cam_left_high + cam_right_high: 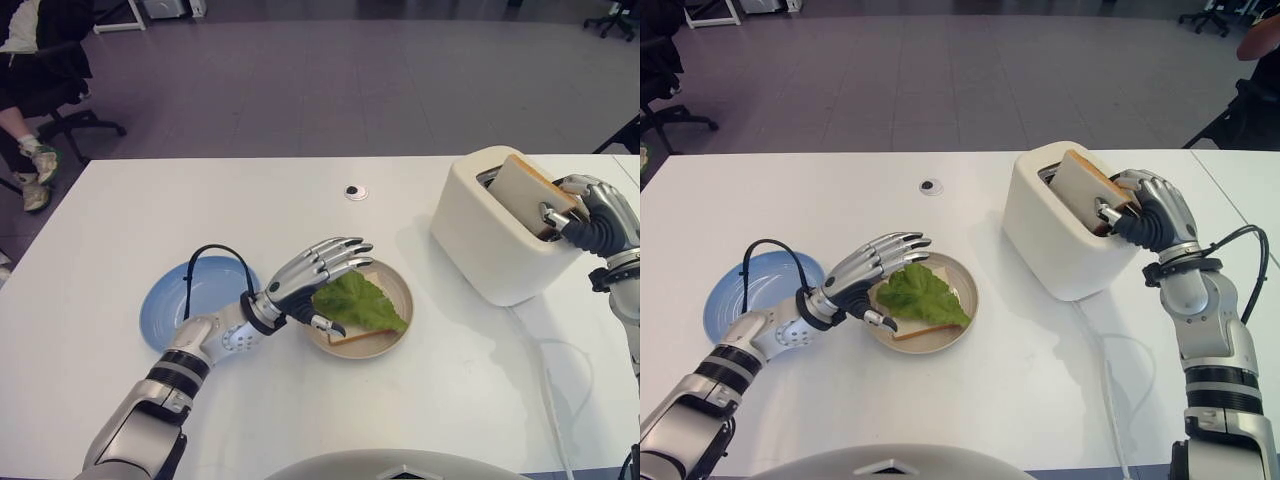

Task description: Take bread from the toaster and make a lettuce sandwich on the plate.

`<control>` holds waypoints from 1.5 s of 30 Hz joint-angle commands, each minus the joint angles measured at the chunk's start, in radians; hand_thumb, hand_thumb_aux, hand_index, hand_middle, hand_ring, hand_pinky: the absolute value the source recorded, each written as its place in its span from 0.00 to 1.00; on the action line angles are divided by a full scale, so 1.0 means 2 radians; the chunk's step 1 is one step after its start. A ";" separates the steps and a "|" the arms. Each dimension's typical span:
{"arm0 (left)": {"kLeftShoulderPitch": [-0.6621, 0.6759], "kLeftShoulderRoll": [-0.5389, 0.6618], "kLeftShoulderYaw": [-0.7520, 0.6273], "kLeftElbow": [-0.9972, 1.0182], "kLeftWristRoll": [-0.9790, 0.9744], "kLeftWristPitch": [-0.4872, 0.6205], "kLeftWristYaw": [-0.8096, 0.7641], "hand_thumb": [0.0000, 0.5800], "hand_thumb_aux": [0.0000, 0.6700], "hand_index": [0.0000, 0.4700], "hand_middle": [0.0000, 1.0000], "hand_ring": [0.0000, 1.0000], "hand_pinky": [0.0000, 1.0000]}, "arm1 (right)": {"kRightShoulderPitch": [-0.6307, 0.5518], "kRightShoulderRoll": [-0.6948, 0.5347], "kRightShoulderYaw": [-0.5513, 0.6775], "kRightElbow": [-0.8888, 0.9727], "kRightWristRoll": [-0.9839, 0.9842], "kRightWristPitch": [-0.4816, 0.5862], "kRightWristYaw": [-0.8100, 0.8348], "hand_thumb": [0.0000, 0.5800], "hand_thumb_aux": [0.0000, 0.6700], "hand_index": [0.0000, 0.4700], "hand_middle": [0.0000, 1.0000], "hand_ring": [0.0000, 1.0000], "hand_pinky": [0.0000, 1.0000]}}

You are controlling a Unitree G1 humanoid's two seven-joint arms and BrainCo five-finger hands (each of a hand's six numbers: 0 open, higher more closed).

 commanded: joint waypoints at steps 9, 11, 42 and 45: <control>0.019 0.014 0.075 -0.016 -0.060 -0.025 -0.007 0.00 0.00 0.00 0.00 0.00 0.00 | -0.019 0.020 -0.062 -0.067 0.043 -0.040 -0.071 1.00 1.00 1.00 1.00 1.00 1.00; 0.021 0.012 0.083 -0.013 -0.068 -0.031 -0.007 0.00 0.00 0.00 0.00 0.00 0.00 | -0.021 0.029 -0.064 -0.083 0.065 -0.057 -0.068 1.00 1.00 1.00 1.00 1.00 1.00; 0.099 0.042 -0.031 -0.066 -0.403 -0.136 -0.390 0.00 0.00 0.00 0.00 0.00 0.00 | -0.155 0.200 0.244 0.239 0.126 -0.087 0.296 1.00 1.00 1.00 1.00 1.00 1.00; 0.105 0.023 -0.011 -0.062 -0.326 -0.111 -0.395 0.00 0.00 0.00 0.00 0.00 0.00 | -0.167 0.204 0.259 0.280 0.077 -0.097 0.255 1.00 1.00 1.00 1.00 1.00 1.00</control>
